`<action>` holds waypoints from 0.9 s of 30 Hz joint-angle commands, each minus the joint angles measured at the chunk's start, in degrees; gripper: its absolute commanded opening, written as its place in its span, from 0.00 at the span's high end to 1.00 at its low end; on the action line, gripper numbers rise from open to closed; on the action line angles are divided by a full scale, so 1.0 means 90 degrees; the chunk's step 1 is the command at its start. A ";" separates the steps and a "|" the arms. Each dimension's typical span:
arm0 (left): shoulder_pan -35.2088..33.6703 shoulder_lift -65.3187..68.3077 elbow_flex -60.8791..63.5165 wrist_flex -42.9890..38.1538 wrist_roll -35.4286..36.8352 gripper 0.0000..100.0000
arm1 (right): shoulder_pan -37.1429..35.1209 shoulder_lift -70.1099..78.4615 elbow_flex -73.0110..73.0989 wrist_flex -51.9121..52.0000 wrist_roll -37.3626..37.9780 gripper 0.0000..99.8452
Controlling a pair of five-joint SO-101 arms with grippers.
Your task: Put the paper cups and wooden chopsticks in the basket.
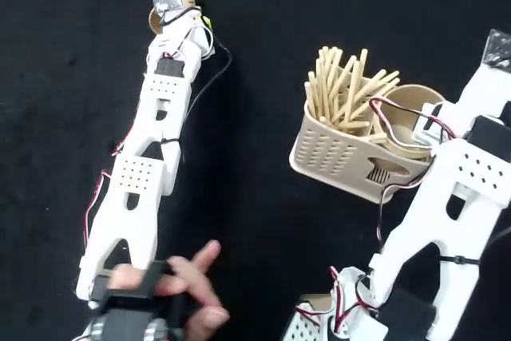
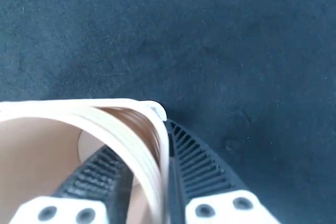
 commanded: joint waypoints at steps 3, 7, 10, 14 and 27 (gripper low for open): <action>-0.0552 -0.0156 -0.1509 0.0918 0.0039 0.97 | -0.0020 -0.0063 0.0005 -0.0274 0.0039 0.99; -0.0972 -0.0371 -0.1773 0.1739 0.0781 0.97 | -0.0049 -0.0063 -0.0024 -0.0293 0.0039 0.99; -0.1031 -0.0987 -0.1763 0.2696 0.1026 0.97 | -0.0068 -0.0063 -0.0034 -0.0303 0.0039 0.99; -0.0904 -0.1651 -0.1763 0.3546 0.1035 0.97 | -0.0068 -0.0063 -0.0044 -0.0264 0.0039 0.99; -0.0669 -0.1133 -0.1744 0.3516 0.1651 0.68 | -0.0059 -0.0054 -0.0034 -0.0264 0.0029 0.99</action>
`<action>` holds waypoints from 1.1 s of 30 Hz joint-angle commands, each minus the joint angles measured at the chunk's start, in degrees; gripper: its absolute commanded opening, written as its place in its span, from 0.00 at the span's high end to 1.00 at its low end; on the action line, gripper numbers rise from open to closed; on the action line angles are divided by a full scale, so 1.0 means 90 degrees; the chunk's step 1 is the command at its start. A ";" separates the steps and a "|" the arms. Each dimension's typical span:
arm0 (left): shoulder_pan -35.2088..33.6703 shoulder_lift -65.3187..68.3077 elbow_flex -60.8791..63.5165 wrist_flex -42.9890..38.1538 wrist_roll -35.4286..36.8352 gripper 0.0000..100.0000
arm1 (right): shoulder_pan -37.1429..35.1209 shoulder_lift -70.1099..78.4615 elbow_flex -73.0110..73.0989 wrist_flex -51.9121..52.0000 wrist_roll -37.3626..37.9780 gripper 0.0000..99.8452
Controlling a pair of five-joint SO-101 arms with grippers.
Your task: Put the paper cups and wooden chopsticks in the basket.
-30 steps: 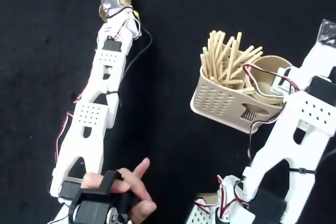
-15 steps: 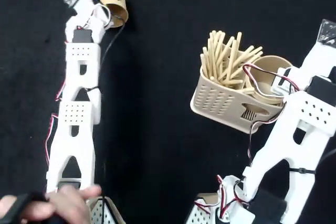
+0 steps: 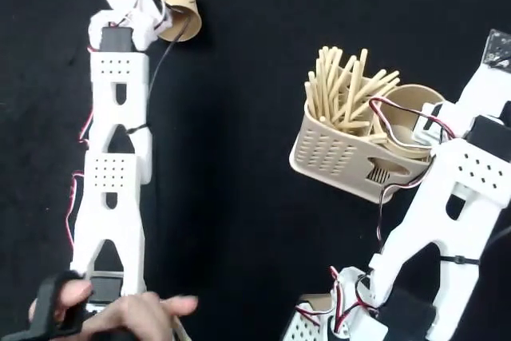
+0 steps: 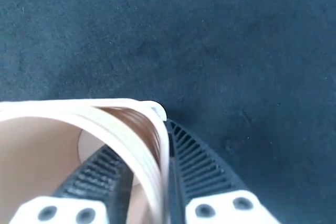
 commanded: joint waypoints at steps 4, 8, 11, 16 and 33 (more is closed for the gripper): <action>0.0200 0.0586 -0.0298 -0.0908 0.1182 0.68 | -0.0059 -0.0024 -0.0034 -0.0283 0.0029 0.99; 0.0161 0.0879 -0.0298 -0.1328 0.1387 0.69 | -0.0059 -0.0015 -0.0015 -0.0303 0.0029 0.99; -0.0015 0.0879 -0.0298 -0.1319 0.0635 0.70 | -0.0059 -0.0015 0.0005 -0.0303 0.0029 0.99; -0.0444 0.0479 -0.0298 -0.0879 -0.1612 0.70 | -0.0068 -0.0015 0.0005 -0.0303 0.0029 0.99; -0.0591 0.2217 -0.0288 -0.3380 -0.3673 0.68 | -0.0479 -0.0024 -0.0005 -0.0293 0.0000 0.99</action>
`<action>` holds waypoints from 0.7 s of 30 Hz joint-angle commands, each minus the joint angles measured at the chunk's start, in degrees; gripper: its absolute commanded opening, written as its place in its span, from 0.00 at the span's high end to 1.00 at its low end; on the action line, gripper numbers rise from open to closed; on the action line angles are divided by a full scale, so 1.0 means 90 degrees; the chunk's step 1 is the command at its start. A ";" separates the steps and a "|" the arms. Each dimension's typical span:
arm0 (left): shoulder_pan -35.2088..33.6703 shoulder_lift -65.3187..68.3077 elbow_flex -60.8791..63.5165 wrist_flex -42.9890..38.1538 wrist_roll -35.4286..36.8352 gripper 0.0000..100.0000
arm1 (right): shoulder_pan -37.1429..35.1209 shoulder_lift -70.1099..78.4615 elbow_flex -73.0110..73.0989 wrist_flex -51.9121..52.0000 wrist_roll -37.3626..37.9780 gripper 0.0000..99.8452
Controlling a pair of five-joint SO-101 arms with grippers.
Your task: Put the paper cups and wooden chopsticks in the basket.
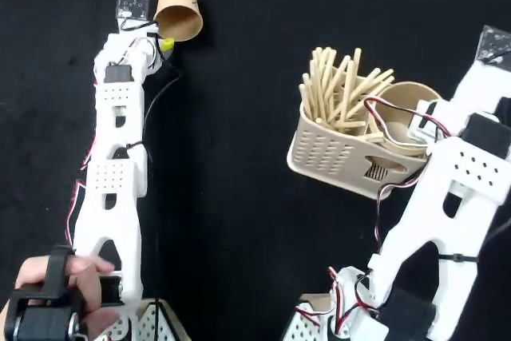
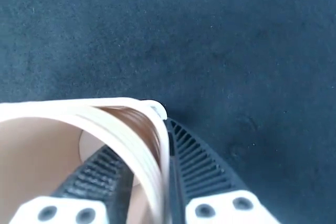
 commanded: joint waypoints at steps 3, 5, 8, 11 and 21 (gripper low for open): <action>0.0005 -0.0117 -0.0288 -0.0801 0.0215 0.68 | -0.0225 -0.0054 -0.0015 -0.0234 0.0020 0.99; 0.0024 -0.0117 -0.0288 -0.0957 0.0205 0.68 | -0.0225 -0.0054 -0.0024 -0.0234 0.0020 0.99; 0.0034 -0.0117 0.0015 -0.1543 0.0205 0.68 | -0.0225 -0.0054 -0.0024 -0.0234 0.0029 0.99; 0.0063 -0.0127 0.0484 -0.2344 0.0176 0.68 | -0.0225 -0.0054 -0.0024 -0.0234 0.0029 0.99; 0.0366 -0.0127 0.1529 -0.4317 -0.1065 0.74 | -0.0225 -0.0054 -0.0005 -0.0234 0.0029 0.99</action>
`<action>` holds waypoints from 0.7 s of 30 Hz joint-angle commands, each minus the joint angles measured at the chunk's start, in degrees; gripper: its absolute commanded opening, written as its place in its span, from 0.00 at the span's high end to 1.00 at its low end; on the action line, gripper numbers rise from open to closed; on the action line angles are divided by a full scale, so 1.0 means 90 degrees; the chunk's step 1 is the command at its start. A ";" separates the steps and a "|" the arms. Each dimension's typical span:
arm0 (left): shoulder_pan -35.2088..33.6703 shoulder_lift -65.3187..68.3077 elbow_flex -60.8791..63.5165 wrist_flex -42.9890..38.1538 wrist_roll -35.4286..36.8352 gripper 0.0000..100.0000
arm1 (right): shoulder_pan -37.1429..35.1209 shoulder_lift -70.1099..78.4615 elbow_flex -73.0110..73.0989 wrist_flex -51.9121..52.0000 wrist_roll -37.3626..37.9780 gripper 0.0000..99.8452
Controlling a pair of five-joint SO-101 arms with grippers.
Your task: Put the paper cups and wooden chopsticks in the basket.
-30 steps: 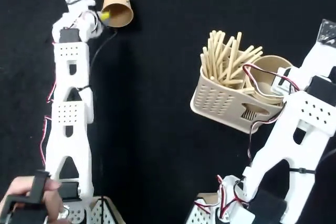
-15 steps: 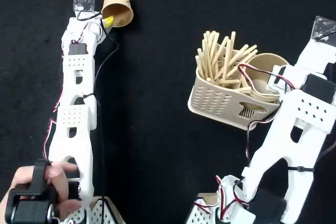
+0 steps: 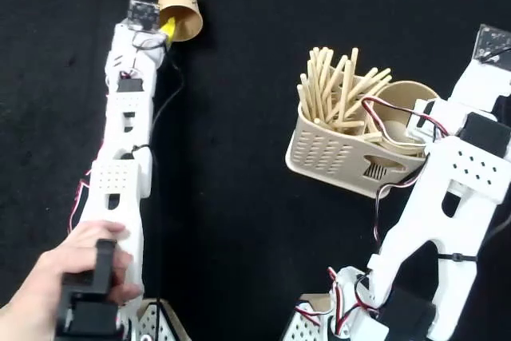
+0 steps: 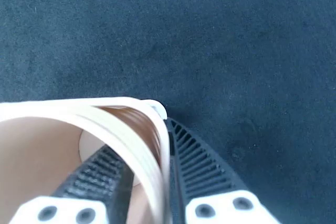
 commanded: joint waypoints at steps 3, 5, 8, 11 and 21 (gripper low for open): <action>0.0269 -0.0166 0.0044 -0.0703 -0.0449 0.74 | -0.0195 -0.0054 -0.0005 -0.0234 0.0029 0.99; 0.0308 -0.0166 0.0044 -0.0694 -0.0586 0.74 | -0.0195 -0.0054 -0.0005 -0.0215 0.0029 0.99; 0.0327 -0.0166 0.0044 -0.0694 -0.0821 0.74 | -0.0205 -0.0054 -0.0005 -0.0205 0.0029 0.99; 0.0317 -0.0166 0.0044 -0.0694 -0.1065 0.76 | -0.0205 -0.0054 -0.0015 -0.0205 0.0029 0.99; 0.0357 -0.0225 0.0005 -0.0703 -0.1211 0.96 | -0.0205 -0.0054 -0.0015 -0.0215 0.0029 0.99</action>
